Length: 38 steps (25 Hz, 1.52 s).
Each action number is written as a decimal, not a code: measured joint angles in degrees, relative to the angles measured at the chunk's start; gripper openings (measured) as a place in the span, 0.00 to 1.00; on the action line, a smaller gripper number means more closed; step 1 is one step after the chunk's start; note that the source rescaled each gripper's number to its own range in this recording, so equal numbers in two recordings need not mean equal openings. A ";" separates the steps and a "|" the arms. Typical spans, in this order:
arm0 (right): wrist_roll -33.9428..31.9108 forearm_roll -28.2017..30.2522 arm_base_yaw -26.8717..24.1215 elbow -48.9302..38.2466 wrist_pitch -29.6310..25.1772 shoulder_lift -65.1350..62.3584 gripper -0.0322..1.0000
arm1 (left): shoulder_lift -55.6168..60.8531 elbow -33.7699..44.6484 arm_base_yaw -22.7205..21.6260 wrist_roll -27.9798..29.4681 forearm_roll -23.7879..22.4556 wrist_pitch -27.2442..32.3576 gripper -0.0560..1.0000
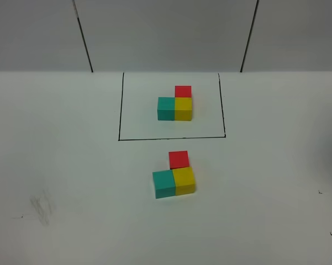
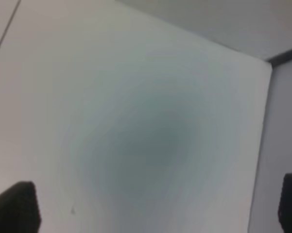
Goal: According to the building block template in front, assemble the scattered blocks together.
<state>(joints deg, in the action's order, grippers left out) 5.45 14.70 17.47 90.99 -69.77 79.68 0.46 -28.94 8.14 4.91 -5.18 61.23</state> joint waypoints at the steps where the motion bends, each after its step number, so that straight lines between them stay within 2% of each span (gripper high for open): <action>1: 0.00 0.00 -1.59 -3.48 0.00 -3.11 0.97 | 0.00 0.00 0.00 0.00 0.00 0.00 0.72; 7: -0.36 2.51 -11.03 -19.62 -0.24 -21.63 0.92 | 0.00 0.00 0.00 0.00 0.00 0.00 0.72; 14: -6.22 5.09 -12.59 -28.62 -0.27 -46.87 0.89 | 0.00 0.00 0.00 0.00 0.00 0.00 0.72; 21: -7.63 -5.32 -12.59 -40.64 0.08 -66.20 0.85 | 0.00 0.00 0.00 0.00 0.00 0.00 0.72; 27: -10.94 -11.35 -12.59 -53.36 6.17 -77.15 0.83 | 0.00 0.00 0.00 0.00 0.00 0.00 0.72; 33: -12.40 -13.89 -12.59 -62.04 7.93 -80.02 0.81 | 0.00 0.00 0.00 0.00 0.00 0.00 0.72; 38: -10.44 -15.71 -12.59 -62.65 8.81 -80.02 0.81 | 0.00 0.00 0.00 0.00 0.00 0.00 0.72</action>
<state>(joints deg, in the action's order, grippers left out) -4.99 -1.00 4.88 28.34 -60.97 -0.34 0.46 -28.94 8.14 4.91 -5.18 61.23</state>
